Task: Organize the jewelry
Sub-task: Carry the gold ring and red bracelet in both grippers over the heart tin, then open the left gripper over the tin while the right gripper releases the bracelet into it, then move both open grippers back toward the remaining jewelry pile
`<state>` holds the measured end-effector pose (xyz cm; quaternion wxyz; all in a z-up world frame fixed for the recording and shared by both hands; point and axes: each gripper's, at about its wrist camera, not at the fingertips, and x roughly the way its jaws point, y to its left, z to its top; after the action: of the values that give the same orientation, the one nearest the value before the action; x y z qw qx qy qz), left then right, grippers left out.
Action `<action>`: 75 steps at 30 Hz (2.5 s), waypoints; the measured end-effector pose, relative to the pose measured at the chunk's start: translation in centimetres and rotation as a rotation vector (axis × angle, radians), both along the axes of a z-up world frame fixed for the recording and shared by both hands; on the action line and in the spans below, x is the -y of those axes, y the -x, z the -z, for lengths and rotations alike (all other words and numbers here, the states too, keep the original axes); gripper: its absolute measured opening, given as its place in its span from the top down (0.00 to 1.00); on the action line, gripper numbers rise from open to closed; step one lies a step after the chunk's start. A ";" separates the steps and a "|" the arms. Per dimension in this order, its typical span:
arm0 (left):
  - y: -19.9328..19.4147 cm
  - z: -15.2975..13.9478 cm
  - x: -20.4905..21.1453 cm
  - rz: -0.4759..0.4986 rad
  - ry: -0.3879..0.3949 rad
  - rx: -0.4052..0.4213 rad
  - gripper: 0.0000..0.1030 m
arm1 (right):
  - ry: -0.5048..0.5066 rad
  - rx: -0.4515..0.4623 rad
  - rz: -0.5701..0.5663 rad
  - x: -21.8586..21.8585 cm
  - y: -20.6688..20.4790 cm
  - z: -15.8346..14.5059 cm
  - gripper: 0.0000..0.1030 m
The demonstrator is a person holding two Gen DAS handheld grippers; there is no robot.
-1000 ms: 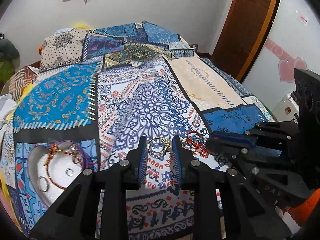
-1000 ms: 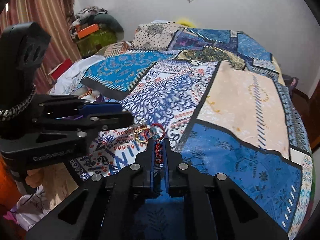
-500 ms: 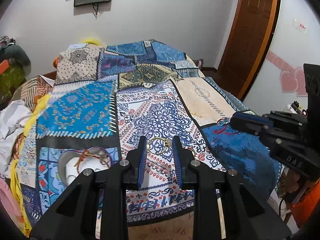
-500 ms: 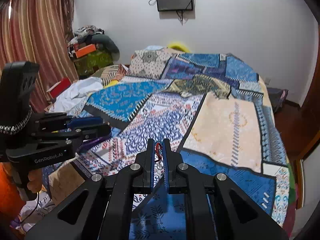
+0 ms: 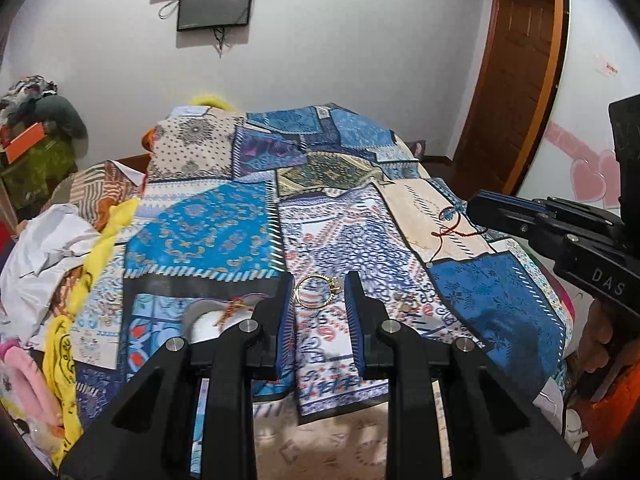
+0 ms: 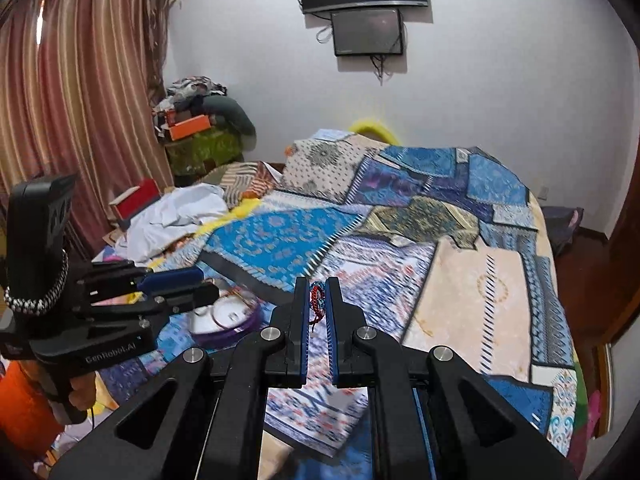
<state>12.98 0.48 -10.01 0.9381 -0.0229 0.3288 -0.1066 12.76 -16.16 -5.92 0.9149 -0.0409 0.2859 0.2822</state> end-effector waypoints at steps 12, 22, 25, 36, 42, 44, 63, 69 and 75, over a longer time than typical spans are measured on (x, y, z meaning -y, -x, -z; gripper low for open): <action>1.1 0.4 -4.7 -0.080 0.006 0.008 0.77 | -0.023 0.008 -0.095 -5.5 -0.1 -0.4 0.94; 0.4 3.5 -6.7 -0.095 0.032 -0.061 0.77 | -0.002 -0.035 -0.154 -9.4 -0.9 1.3 0.94; -0.1 4.8 -6.8 -0.087 0.047 -0.091 0.77 | 0.010 -0.058 -0.168 -10.4 -1.5 2.2 0.94; -1.9 8.2 -6.5 -0.049 0.038 -0.157 0.77 | 0.060 -0.171 -0.177 -12.7 -3.5 6.0 0.94; -2.2 8.6 -6.5 -0.042 0.028 -0.160 0.77 | 0.083 -0.216 -0.188 -13.6 -4.0 7.1 0.94; -2.3 8.7 -6.6 -0.045 0.026 -0.164 0.77 | 0.085 -0.229 -0.194 -13.7 -4.1 7.3 0.93; -0.6 5.4 -7.7 -0.114 0.017 -0.111 0.70 | 0.096 -0.114 -0.126 -12.3 -2.1 4.0 0.64; 0.3 3.4 -7.1 -0.127 0.007 -0.070 0.67 | 0.087 -0.067 -0.088 -10.3 -1.0 2.3 0.64; 1.0 1.9 -5.6 -0.116 -0.009 -0.040 0.63 | 0.077 -0.036 -0.042 -7.8 -0.2 1.2 0.61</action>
<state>11.98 6.12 -11.89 0.9361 -0.0400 0.3460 -0.0501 12.93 -8.33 -7.16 0.9011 -0.0769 0.3121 0.2910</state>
